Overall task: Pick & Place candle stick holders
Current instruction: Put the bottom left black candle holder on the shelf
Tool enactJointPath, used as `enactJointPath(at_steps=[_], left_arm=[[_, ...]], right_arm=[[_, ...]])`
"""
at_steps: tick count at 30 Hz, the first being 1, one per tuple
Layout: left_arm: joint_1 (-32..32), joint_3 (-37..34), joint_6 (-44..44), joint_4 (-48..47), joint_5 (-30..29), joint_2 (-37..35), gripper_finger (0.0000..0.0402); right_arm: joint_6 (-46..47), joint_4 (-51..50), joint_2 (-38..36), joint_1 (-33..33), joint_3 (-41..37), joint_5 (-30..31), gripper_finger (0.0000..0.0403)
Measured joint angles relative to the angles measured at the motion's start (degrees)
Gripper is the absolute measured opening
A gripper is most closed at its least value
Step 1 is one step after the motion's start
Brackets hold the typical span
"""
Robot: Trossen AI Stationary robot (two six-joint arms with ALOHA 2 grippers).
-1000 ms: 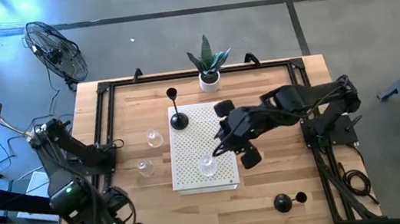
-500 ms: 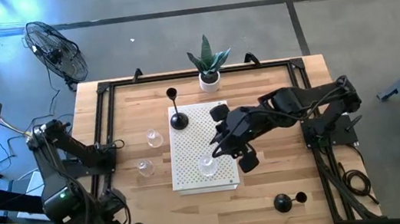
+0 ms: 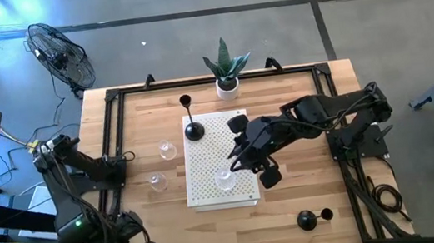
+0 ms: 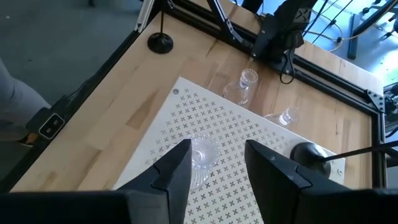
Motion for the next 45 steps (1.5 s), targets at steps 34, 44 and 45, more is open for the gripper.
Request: enactJointPath(at_steps=[34, 44, 45], left_arm=[[0.00, -0.02, -0.30, -1.00, 0.01, 0.90, 0.0159], [0.00, -0.02, -0.99, -1.82, 1.32, 0.90, 0.0159], [-0.02, -0.02, -1.00, -1.81, 1.23, 0.90, 0.0159]], right_arm=[[1.83, -0.56, 0.00, 1.57, 0.00, -1.47, 0.0142], [1.84, -0.56, 0.00, 1.57, 0.00, -1.47, 0.0142], [1.84, -0.56, 0.00, 1.57, 0.00, -1.47, 0.0142]])
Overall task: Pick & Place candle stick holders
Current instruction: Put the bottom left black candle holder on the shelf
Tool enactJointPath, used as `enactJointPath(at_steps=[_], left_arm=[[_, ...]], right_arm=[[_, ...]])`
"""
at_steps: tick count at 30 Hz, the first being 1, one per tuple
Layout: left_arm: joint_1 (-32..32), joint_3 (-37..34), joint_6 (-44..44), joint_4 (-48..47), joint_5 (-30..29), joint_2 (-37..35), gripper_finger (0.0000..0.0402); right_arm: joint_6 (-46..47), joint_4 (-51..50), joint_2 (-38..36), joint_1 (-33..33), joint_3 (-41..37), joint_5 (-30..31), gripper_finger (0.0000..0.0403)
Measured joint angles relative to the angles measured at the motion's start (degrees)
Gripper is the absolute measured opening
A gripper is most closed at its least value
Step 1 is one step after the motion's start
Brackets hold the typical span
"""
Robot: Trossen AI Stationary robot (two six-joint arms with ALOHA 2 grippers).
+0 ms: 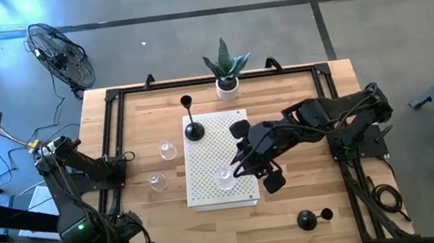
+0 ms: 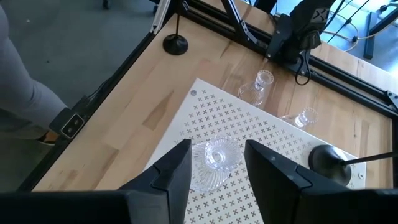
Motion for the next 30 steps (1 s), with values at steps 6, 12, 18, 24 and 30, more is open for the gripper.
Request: enactJointPath(at_steps=[6, 12, 18, 24, 30], left_arm=[[0.02, 0.00, -0.05, 0.00, -0.11, 0.12, 0.0159], [0.02, -0.04, 0.23, 0.04, 0.18, 1.41, 0.0159], [0.03, -0.04, 1.35, 0.16, 0.03, 1.91, 0.0159], [0.04, -0.04, 1.61, 0.09, -0.13, 2.71, 0.0159], [0.04, -0.93, 1.61, 0.43, -0.06, 2.93, 0.0159]], right_arm=[[0.17, 0.01, 0.00, 0.00, 0.00, -0.02, 0.0142], [0.17, 0.02, 0.00, 0.00, 0.00, -0.04, 0.0142], [0.21, 0.07, 0.00, 0.00, -0.01, -0.06, 0.0142], [1.05, 0.09, 0.00, 0.25, -0.02, -0.05, 0.0142], [1.51, 0.09, 0.00, 0.85, -0.02, -0.09, 0.0142]])
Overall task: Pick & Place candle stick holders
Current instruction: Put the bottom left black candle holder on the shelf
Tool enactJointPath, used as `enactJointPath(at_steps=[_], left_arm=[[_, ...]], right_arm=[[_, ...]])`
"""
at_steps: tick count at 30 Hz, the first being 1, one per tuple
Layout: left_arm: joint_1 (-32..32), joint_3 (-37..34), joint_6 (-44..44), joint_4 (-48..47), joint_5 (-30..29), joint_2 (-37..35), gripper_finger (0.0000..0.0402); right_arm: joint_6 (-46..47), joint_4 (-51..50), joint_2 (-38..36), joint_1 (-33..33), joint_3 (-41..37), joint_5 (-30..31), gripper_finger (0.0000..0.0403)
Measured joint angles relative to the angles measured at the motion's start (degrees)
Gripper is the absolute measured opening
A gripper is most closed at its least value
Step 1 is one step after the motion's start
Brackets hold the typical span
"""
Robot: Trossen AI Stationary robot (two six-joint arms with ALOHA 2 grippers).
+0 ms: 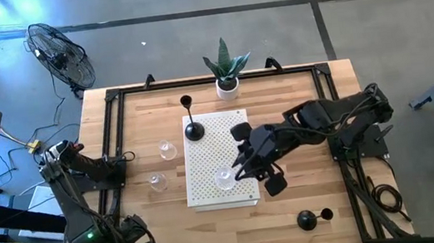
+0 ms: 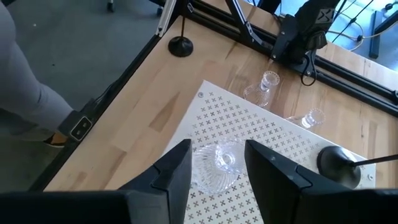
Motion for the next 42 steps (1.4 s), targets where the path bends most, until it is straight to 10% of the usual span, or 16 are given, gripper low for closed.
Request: enactJointPath(at_steps=[11, 19, 42], left_arm=[[0.05, -4.63, 1.03, 2.25, 1.70, -0.31, 0.0149], [0.09, -4.68, 1.07, 2.96, 1.39, -0.27, 0.0021], [5.59, 7.51, 12.77, -5.05, -5.39, -5.35, 0.0007]], right_arm=[[0.16, -0.02, 0.00, 0.18, 0.00, 0.02, 0.0142], [0.00, -0.02, 0.00, 0.18, 0.00, 0.04, 0.0142], [-1.57, 0.48, -0.51, 1.36, -0.02, 4.94, 0.0142]])
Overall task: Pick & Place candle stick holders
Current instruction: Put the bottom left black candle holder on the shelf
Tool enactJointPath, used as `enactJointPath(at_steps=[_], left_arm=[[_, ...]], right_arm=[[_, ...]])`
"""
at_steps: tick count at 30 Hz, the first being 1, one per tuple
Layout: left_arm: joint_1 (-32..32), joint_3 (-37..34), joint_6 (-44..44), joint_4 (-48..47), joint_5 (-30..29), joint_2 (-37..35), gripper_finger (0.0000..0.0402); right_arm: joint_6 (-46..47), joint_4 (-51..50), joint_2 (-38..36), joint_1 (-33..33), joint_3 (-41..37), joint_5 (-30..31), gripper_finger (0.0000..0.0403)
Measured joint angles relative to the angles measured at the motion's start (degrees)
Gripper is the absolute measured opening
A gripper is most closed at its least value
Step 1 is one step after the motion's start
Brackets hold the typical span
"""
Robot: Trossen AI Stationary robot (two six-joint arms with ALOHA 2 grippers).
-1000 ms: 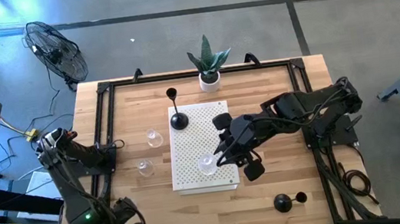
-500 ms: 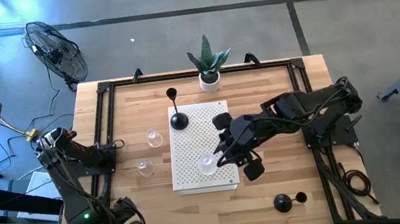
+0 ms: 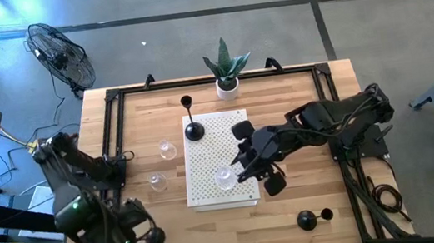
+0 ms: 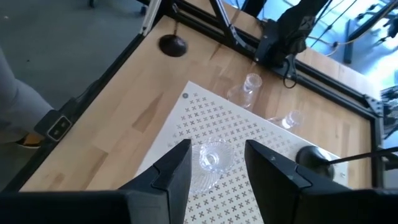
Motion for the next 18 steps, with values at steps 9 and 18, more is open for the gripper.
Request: enactJointPath(at_steps=[9, 18], left_arm=[[5.03, 7.35, 8.61, -0.14, 11.40, -1.45, 0.0007], [9.27, 25.69, 20.40, 0.03, 2.28, -1.66, 0.0007]], right_arm=[[0.00, -0.06, -2.56, 2.88, 0.00, 5.79, 0.0142], [-0.22, -0.30, -3.56, 4.84, 0.00, 7.95, 0.0142]])
